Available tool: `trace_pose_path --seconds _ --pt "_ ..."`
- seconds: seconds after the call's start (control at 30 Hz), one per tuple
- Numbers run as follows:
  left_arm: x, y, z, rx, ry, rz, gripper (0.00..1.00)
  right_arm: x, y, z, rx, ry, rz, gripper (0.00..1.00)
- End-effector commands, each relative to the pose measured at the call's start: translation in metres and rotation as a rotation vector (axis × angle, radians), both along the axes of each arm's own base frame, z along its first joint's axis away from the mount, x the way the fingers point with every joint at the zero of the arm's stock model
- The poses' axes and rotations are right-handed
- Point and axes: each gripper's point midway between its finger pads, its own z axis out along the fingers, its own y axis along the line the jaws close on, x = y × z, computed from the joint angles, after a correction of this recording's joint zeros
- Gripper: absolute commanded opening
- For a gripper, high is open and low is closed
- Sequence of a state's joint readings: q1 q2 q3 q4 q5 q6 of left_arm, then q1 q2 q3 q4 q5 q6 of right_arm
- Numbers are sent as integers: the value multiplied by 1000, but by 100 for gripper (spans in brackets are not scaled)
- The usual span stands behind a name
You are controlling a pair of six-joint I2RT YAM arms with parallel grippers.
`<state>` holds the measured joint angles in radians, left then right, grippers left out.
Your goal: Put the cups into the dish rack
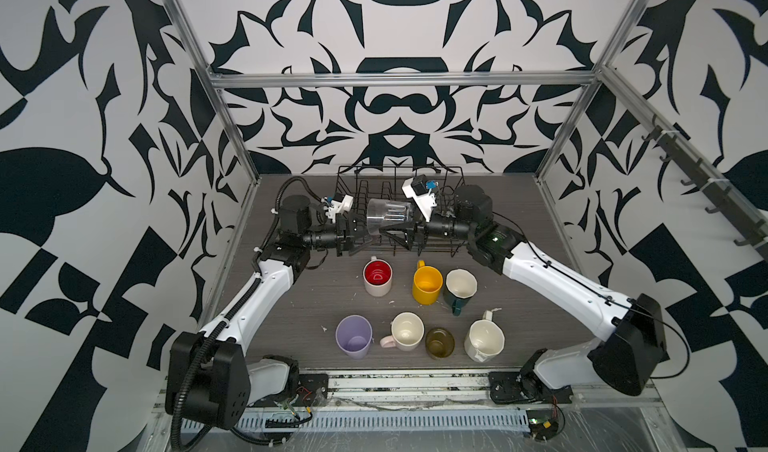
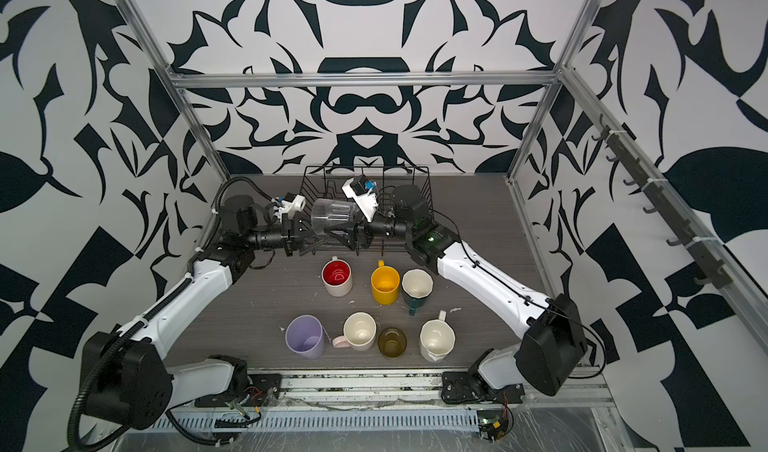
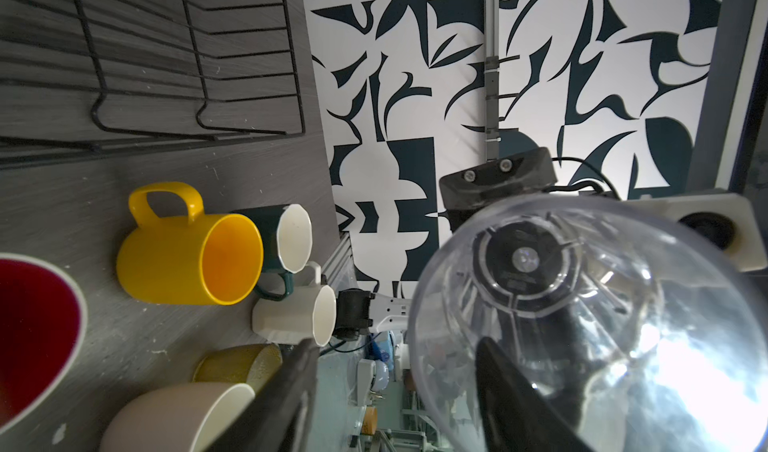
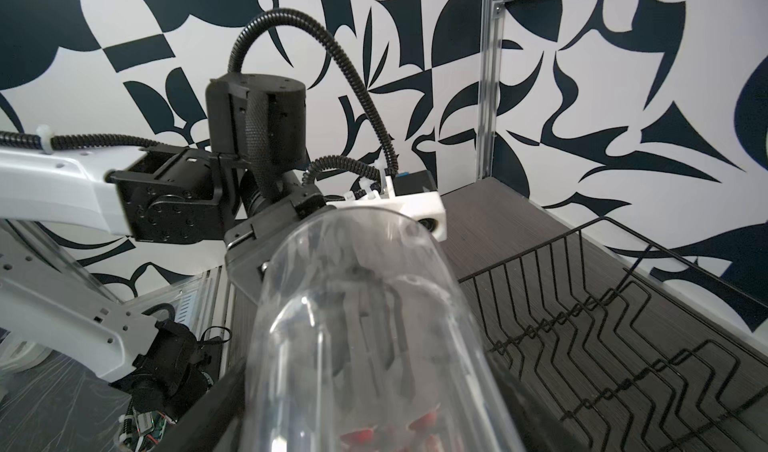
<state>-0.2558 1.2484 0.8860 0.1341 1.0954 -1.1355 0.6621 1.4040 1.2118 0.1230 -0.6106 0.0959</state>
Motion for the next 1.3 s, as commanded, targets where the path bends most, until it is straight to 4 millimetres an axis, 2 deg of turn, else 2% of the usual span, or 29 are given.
trace_pose_path --seconds 0.0,0.1,0.2,0.3,0.43,0.6,0.73,0.87,0.97,1.27 --pt "-12 2 11 10 -47 -36 75 15 -18 58 80 -121 -130 0" --pt "-7 14 4 57 -57 11 80 21 -28 63 59 -108 -182 0" --pt "4 34 -2 89 -71 91 84 26 -38 67 25 -81 -239 0" --pt "23 68 -8 114 -69 230 84 35 -47 60 -71 -31 -307 0" --pt "49 113 -18 232 -127 446 84 46 -53 58 -121 -4 -376 0" --pt "71 152 -27 433 -271 645 89 66 -57 46 -223 34 -451 0" --pt "78 183 -28 593 -379 798 92 82 -54 37 -292 65 -482 0" --pt "76 219 -23 739 -449 970 97 104 -49 27 -351 76 -525 0" --pt "70 230 -22 746 -490 1056 100 120 -42 17 -394 90 -533 0" --pt "59 220 -15 692 -492 1024 99 170 -27 -28 -518 158 -536 0"
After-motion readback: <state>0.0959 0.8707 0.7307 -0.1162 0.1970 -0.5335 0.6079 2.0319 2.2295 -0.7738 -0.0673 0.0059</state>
